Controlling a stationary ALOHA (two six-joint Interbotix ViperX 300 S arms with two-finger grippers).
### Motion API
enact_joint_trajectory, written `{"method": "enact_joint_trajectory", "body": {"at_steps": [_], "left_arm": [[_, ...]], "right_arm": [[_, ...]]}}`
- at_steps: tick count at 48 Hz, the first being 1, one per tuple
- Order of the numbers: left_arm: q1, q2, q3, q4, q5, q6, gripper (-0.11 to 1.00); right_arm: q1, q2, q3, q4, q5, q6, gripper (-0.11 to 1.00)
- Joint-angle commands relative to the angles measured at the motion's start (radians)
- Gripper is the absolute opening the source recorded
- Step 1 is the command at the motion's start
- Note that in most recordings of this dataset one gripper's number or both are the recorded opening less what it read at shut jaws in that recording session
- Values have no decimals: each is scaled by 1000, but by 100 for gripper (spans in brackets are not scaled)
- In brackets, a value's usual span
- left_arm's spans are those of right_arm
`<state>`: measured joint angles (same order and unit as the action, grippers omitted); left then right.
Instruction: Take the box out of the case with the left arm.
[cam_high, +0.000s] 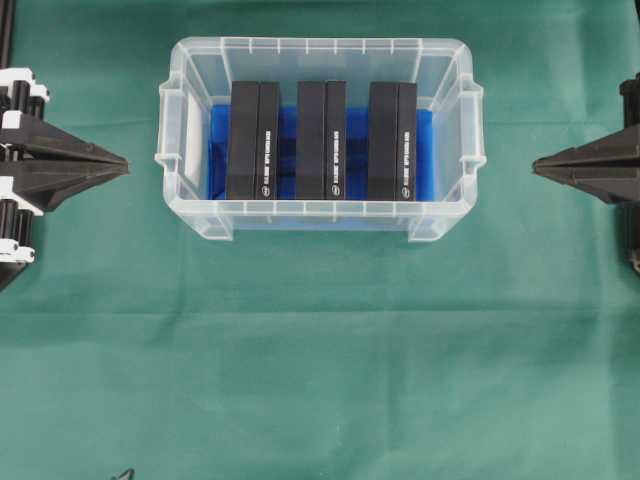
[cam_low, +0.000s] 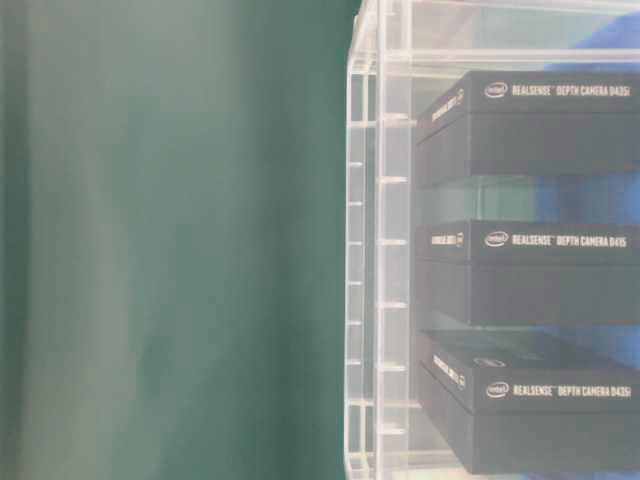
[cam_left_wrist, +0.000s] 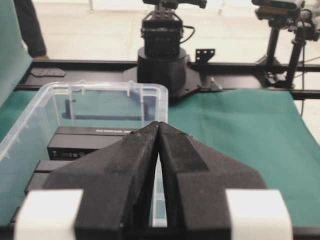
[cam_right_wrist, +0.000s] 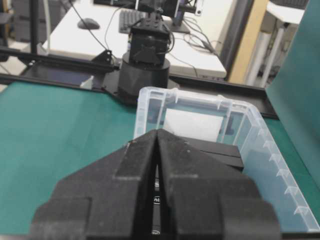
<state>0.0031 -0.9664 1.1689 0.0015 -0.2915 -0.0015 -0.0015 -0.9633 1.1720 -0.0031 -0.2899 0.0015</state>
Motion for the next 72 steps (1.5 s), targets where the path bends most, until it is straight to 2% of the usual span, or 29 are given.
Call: {"method": "enact_joint_trajectory", "body": {"at_steps": [1, 11, 17, 22, 26, 39, 48, 53, 59, 67, 72], "left_arm": [[0, 6, -28, 9, -2, -6, 0], [3, 5, -41, 9, 37, -26, 0], [2, -5, -64, 9, 54, -35, 0], [3, -15, -124, 11, 87, -35, 0], [2, -18, -189, 12, 156, -34, 0], [3, 5, -411, 28, 511, -28, 0], [2, 14, -430, 26, 643, -35, 0], [-3, 17, -445, 25, 752, -37, 0], [-9, 32, -485, 23, 977, -51, 0], [-11, 94, -565, 23, 1324, -126, 0], [-12, 147, -607, 21, 1506, -178, 0]], "right_arm": [[-2, 14, -11, 5, 0, 0, 2], [-2, 17, -51, 5, 107, 2, 2], [-2, 11, -110, 5, 166, 2, 2], [-2, 12, -190, 5, 242, 2, 2], [-2, 14, -247, 5, 310, 2, 2], [-2, 14, -393, 5, 465, 2, 2], [-2, 20, -436, 3, 595, 3, 2], [-2, 28, -463, 3, 726, 21, 2], [-3, 71, -529, 0, 982, 60, 2], [-3, 164, -621, -3, 1327, 86, 2], [-2, 222, -661, -5, 1491, 87, 2]]}}
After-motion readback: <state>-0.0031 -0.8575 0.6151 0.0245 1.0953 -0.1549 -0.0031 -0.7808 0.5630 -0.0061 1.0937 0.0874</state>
